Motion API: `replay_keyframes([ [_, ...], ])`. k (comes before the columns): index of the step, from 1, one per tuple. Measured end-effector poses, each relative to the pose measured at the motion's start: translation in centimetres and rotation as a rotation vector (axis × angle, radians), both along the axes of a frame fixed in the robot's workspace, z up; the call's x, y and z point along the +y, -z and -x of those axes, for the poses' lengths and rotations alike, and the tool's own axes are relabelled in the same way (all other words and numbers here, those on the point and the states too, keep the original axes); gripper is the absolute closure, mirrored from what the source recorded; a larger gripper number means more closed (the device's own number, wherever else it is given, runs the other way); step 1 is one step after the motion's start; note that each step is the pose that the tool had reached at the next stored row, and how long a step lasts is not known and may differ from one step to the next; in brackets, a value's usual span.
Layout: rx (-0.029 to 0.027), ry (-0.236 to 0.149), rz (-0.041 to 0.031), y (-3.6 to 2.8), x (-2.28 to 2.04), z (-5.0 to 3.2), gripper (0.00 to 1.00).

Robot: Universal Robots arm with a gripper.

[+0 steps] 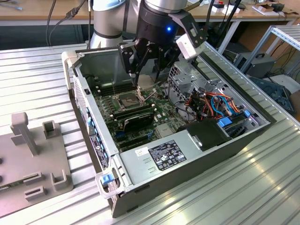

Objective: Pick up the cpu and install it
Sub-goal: 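Pick up the cpu and move it towards the insertion slot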

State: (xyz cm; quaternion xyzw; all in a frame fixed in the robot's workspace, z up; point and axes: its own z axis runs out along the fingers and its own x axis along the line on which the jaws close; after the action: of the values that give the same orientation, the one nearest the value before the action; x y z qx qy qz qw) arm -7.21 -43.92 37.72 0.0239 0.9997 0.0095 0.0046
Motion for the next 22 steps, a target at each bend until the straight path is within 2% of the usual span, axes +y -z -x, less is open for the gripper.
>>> replay_keyframes([
  [8, 0.0000, 0.000, 0.0000, 0.01, 0.00, -1.03, 0.45],
  [22, 0.0000, 0.000, 0.0000, 0.01, 0.00, -1.25, 0.45],
])
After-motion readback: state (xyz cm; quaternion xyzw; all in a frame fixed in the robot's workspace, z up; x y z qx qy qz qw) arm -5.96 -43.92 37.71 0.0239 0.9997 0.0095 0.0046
